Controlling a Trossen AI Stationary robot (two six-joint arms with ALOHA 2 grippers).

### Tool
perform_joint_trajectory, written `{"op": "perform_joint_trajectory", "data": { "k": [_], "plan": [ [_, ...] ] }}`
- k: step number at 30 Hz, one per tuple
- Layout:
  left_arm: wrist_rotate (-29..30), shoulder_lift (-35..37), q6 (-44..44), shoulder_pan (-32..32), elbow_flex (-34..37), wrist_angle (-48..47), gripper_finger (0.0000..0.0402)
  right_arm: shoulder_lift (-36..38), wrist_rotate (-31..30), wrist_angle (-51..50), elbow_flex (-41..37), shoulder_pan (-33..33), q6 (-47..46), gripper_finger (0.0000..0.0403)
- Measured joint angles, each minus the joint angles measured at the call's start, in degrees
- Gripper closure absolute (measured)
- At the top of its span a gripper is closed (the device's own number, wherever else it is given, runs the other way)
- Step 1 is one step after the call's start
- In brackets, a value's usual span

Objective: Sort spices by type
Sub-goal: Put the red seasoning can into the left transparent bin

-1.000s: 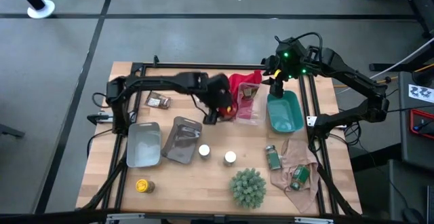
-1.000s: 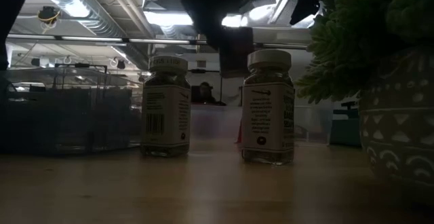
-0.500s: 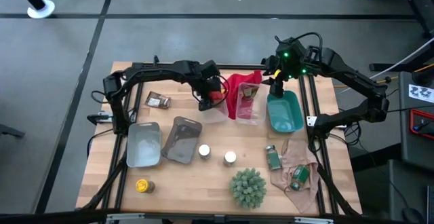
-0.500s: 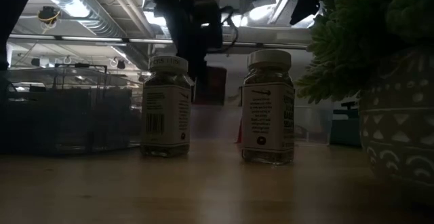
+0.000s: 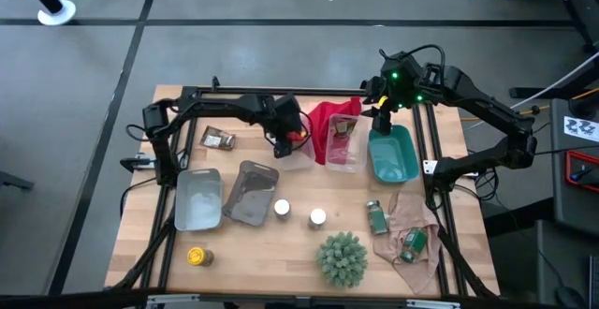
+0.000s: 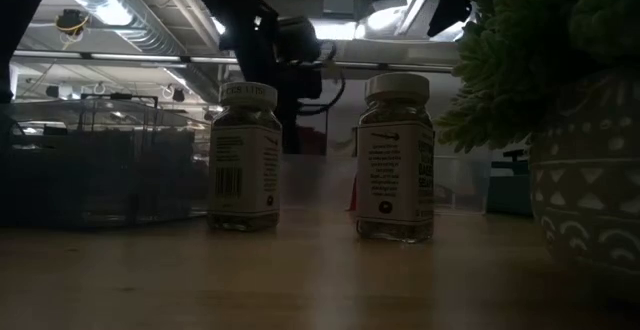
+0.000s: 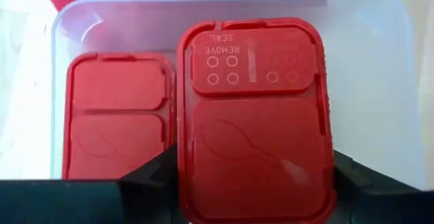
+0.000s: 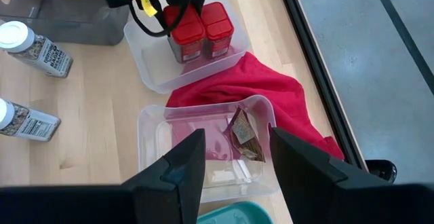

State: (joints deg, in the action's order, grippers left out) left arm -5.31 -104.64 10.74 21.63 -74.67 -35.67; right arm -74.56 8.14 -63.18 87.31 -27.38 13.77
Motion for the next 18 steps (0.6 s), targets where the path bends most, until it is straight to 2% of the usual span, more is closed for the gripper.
{"op": "perform_joint_trajectory", "data": {
  "k": [7, 18],
  "plan": [
    [1.5, 0.0, -1.2, -0.5, 4.0, 5.1, 0.0201, 0.0, 0.0, 0.0, 0.0, 0.0, 0.0, 0.0237],
    [1.8, -0.1, -0.5, -0.7, 5.0, 5.0, 0.0184, 0.0, 0.0, 0.0, 0.0, 0.0, 0.0, 0.0237]
  ]
}}
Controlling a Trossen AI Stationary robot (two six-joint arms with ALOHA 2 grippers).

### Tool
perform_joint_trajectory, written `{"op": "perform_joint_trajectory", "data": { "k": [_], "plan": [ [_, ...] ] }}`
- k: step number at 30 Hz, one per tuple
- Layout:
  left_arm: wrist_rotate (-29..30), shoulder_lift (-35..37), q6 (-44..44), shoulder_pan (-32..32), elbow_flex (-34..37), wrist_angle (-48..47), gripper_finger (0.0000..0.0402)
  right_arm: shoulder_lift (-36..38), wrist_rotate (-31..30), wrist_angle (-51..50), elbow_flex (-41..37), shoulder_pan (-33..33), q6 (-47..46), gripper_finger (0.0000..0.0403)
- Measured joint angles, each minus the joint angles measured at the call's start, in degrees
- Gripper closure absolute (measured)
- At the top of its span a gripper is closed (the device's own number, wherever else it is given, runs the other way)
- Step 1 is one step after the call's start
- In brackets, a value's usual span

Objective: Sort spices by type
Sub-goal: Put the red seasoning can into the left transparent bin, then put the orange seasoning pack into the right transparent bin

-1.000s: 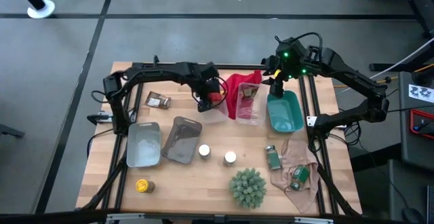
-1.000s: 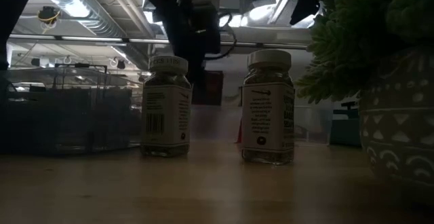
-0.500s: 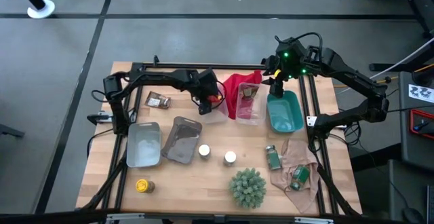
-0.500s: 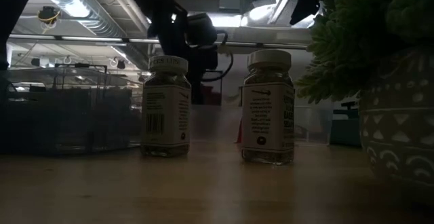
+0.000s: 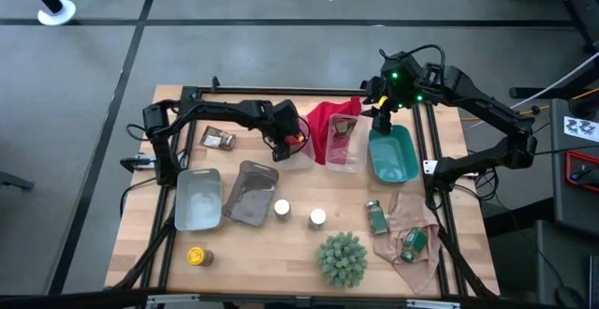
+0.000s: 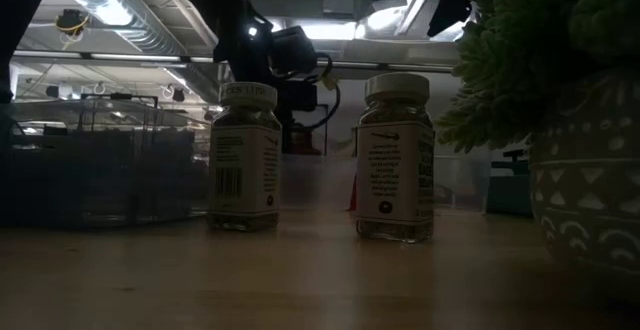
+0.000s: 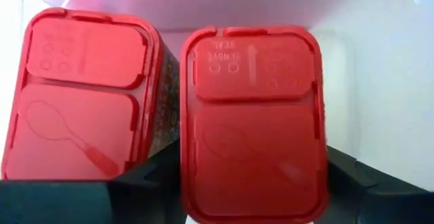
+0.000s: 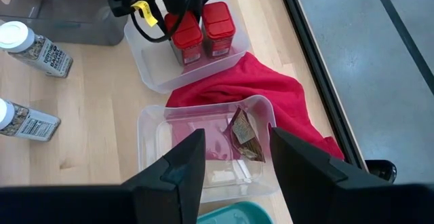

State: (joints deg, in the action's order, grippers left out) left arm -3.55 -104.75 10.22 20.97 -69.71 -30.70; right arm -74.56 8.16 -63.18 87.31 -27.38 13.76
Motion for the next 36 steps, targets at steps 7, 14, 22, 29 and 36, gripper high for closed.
{"op": "perform_joint_trajectory", "data": {
  "k": [7, 14, 22, 29, 36],
  "plan": [
    [0.0, 0.0, -1.4, 0.0, 0.0, -0.1, 0.0147, 0.0, 0.0, 0.0, 0.0, 0.0, 0.0, 0.0237],
    [0.0, 0.1, -1.5, 0.0, -2.9, -5.1, 0.0137, 0.0, 0.0, 0.0, 0.0, 0.0, 0.0, 0.0237],
    [0.0, 0.1, -1.0, 0.0, -9.2, -14.6, 0.0137, 0.0, 0.0, 0.0, 0.0, 0.0, -0.3, 0.0237],
    [0.0, 1.0, 1.5, 0.2, -13.0, -21.1, 0.0137, 0.0, 0.0, -0.2, 0.0, 0.0, -0.5, 0.0237],
    [0.0, 7.7, -2.1, 1.7, -13.0, -26.8, 0.0137, 0.0, 0.0, -1.0, 0.0, 0.0, -0.5, 0.0237]
  ]
}}
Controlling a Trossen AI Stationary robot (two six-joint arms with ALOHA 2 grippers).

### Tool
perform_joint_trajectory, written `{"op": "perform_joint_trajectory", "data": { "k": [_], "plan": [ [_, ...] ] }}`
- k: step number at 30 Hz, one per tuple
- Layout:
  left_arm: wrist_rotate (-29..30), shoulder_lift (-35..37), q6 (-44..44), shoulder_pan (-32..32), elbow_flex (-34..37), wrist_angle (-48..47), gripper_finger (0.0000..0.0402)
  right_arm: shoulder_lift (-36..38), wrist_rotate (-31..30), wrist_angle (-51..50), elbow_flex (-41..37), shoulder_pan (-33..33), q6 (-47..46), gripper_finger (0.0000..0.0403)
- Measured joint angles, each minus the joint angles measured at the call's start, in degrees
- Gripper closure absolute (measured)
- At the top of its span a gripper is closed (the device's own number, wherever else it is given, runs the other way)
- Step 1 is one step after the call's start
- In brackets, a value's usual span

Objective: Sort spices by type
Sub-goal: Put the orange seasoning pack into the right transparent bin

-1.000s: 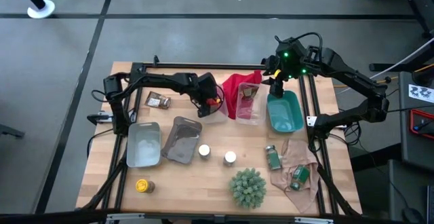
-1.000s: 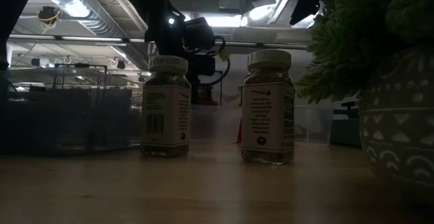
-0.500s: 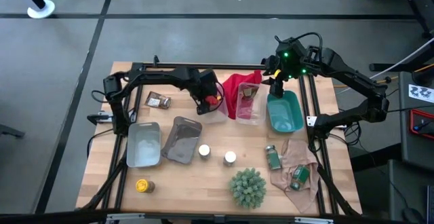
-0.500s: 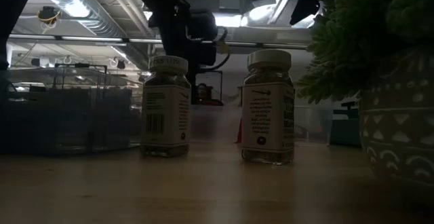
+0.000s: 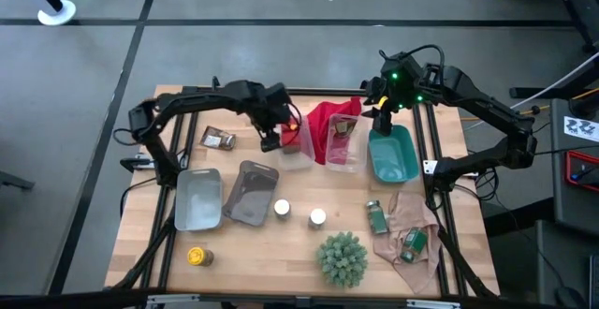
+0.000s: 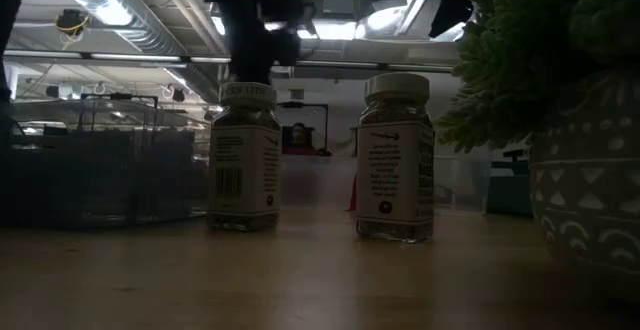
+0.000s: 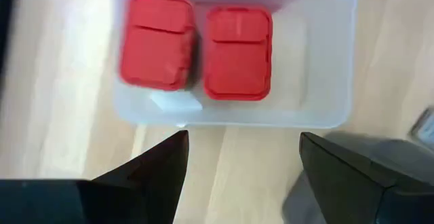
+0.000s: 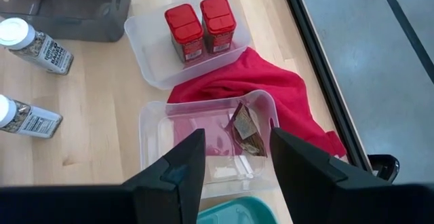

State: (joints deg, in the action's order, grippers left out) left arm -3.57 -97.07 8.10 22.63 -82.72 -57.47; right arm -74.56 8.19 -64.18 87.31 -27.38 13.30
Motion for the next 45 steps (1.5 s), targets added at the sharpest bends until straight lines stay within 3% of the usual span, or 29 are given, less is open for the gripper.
{"op": "perform_joint_trajectory", "data": {
  "k": [9, 18, 27, 33, 45],
  "plan": [
    [0.9, 7.0, -5.0, 2.0, 0.0, -10.6, 0.0137, 0.0, 0.0, -0.5, 0.0, 0.0, 0.0, 0.0237],
    [13.0, 7.9, -21.5, 2.3, 8.1, -17.4, 0.0137, 0.0, 0.0, -0.4, 0.0, 0.0, 0.0, 0.0237],
    [15.9, 7.9, -31.1, 3.6, 20.0, -14.4, 0.0137, 0.0, -0.1, -0.4, 0.0, 0.0, 0.0, 0.0237],
    [16.3, 7.9, -33.8, 5.5, 26.7, -5.4, 0.0137, 0.0, -0.1, -0.3, 0.0, 0.0, 0.5, 0.0237],
    [20.3, 7.5, -33.7, 9.0, 28.9, 1.1, 0.0137, 0.0, -0.2, -1.1, 0.0, 0.0, 2.5, 0.0237]
  ]
}}
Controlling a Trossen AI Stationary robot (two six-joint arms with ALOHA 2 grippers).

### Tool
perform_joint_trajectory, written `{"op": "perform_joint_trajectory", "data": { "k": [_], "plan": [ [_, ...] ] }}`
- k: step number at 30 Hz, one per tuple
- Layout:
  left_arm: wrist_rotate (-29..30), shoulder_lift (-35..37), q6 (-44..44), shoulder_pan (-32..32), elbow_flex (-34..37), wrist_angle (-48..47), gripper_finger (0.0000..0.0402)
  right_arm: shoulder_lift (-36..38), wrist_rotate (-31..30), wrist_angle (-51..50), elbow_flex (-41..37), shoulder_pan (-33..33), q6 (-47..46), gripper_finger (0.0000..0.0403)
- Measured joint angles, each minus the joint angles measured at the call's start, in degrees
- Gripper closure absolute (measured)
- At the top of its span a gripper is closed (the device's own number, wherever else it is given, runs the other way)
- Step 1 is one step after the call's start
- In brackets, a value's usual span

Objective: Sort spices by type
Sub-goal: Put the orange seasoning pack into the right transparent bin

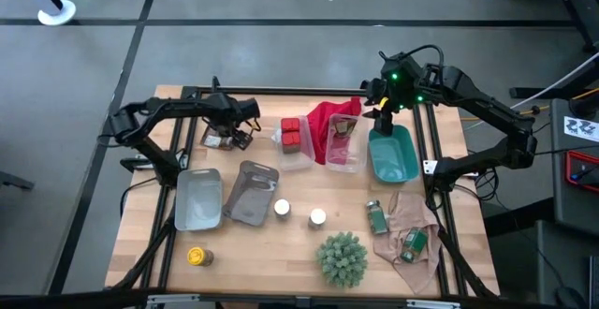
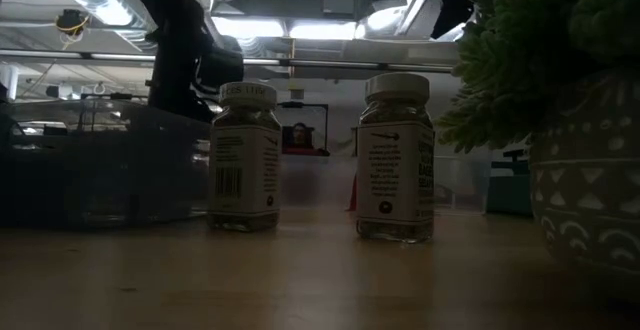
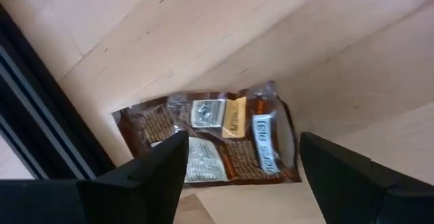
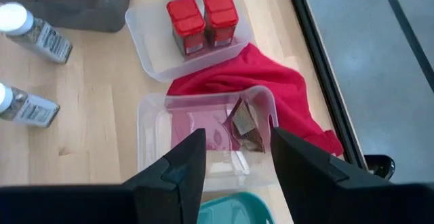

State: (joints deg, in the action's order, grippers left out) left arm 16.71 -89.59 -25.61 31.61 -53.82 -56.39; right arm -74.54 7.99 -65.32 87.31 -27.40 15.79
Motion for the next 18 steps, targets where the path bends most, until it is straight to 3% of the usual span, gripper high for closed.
{"op": "perform_joint_trajectory", "data": {
  "k": [9, 18],
  "plan": [
    [-0.1, -3.2, 0.9, 0.4, 0.0, -0.1, 0.0137, 5.7, -2.9, -3.0, -0.8, 0.0, 1.1, 0.0237],
    [-0.1, -6.9, 2.1, 0.4, 0.0, -0.1, 0.0148, 17.9, -2.3, 2.6, -12.1, 0.0, -1.2, 0.0237]
  ]
}}
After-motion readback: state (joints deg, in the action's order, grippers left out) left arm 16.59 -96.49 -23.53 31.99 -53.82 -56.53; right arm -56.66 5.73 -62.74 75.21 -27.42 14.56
